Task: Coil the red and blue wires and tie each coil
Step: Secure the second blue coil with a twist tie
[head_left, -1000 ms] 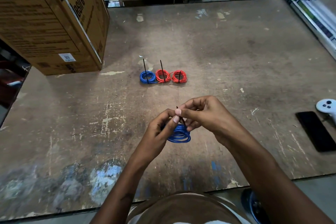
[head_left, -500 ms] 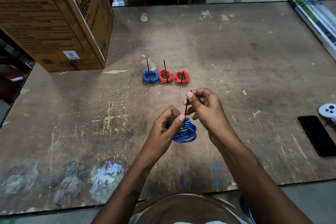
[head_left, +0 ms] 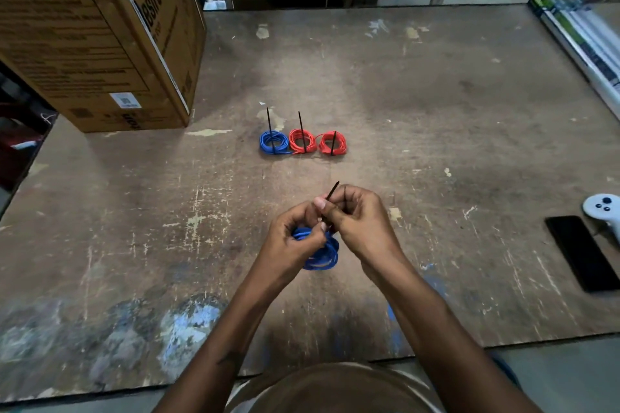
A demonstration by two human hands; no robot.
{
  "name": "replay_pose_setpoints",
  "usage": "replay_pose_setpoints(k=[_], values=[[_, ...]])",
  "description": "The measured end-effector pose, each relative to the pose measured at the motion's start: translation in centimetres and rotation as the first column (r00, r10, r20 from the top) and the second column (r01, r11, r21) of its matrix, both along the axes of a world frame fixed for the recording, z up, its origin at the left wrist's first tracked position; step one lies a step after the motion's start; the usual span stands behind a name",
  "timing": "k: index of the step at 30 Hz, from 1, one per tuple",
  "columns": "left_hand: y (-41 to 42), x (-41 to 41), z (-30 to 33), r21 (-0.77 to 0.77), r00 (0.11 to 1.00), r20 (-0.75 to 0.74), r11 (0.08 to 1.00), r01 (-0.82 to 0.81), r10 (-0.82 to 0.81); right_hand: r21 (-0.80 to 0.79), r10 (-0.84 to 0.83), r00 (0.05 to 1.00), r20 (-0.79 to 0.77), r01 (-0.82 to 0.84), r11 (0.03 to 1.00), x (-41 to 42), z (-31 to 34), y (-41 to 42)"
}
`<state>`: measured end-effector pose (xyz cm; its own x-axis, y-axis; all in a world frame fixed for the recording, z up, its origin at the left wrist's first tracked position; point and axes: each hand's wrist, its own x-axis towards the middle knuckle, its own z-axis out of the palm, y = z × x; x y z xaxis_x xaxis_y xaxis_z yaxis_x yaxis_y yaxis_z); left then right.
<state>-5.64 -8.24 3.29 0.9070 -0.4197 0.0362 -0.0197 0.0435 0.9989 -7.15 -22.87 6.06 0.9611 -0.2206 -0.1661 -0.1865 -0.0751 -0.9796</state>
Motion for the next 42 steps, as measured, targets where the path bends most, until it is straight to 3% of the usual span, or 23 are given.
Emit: replay_pose_setpoints(k=[5, 8, 12, 16, 18, 20, 23, 25, 29, 31, 33, 37, 42], values=[[0.8, 0.1, -1.3, 0.006, 0.998, -0.021, 0.998, -0.065, 0.065, 0.106, 0.279, 0.947, -0.157, -0.265, 0.958, 0.1, 0.7, -3.0], [0.4, 0.2, -1.4, 0.015, 0.996, -0.014, 0.996, -0.089, 0.089, 0.046, 0.249, 0.956, -0.158, -0.244, 0.969, -0.1, 0.2, -2.6], [-0.1, 1.0, -2.3, -0.002, 0.994, 0.010, 0.994, -0.111, 0.111, -0.264, 0.077, 0.994, -0.072, -0.094, 0.960, 0.2, -1.2, -0.4], [0.0, 1.8, -4.1, 0.065, 0.993, 0.029, 0.991, -0.113, 0.111, -0.559, 0.061, 0.997, -0.041, -0.073, 0.826, 1.1, -0.9, -0.5], [0.1, 1.9, -4.9, 0.178, 0.995, 0.095, 0.983, -0.052, 0.036, -0.656, 0.073, 0.996, -0.052, -0.089, 0.749, 2.5, -1.5, -1.5], [0.2, 2.6, -5.8, 0.336, 0.983, 0.185, 0.939, -0.068, 0.006, -0.665, 0.092, 0.992, -0.091, -0.129, 0.735, 3.8, -2.3, -2.6], [0.1, 4.7, -6.7, 0.516, 0.930, 0.368, 0.827, -0.225, 0.024, -0.633, 0.127, 0.986, -0.109, -0.168, 0.756, 5.3, -3.4, -3.1], [-0.5, 7.2, -7.3, 0.571, 0.866, 0.500, 0.755, -0.322, -0.008, -0.593, 0.079, 0.995, -0.065, -0.102, 0.799, 6.8, -4.9, -3.0], [-2.5, 13.2, -8.1, 0.571, 0.778, 0.627, 0.706, -0.420, -0.045, -0.455, -0.090, 0.990, 0.111, 0.132, 0.881, 10.6, -8.0, -2.1], [-3.1, 15.8, -8.9, 0.604, 0.769, 0.637, 0.658, -0.450, -0.059, -0.351, -0.123, 0.978, 0.168, 0.176, 0.920, 12.1, -9.8, -1.7], [-3.5, 17.6, -11.1, 0.657, 0.789, 0.608, 0.615, -0.436, -0.089, -0.310, -0.074, 0.986, 0.153, 0.119, 0.943, 13.2, -12.2, -1.9], [-2.6, 19.7, -15.1, 0.698, 0.855, 0.505, 0.639, -0.323, -0.119, -0.489, 0.115, 0.984, 0.139, -0.033, 0.872, 14.5, -16.0, -2.8], [-2.0, 19.2, -15.3, 0.637, 0.822, 0.550, 0.710, -0.298, -0.148, -0.564, 0.165, 0.971, 0.171, -0.041, 0.825, 15.2, -16.0, -3.2]])
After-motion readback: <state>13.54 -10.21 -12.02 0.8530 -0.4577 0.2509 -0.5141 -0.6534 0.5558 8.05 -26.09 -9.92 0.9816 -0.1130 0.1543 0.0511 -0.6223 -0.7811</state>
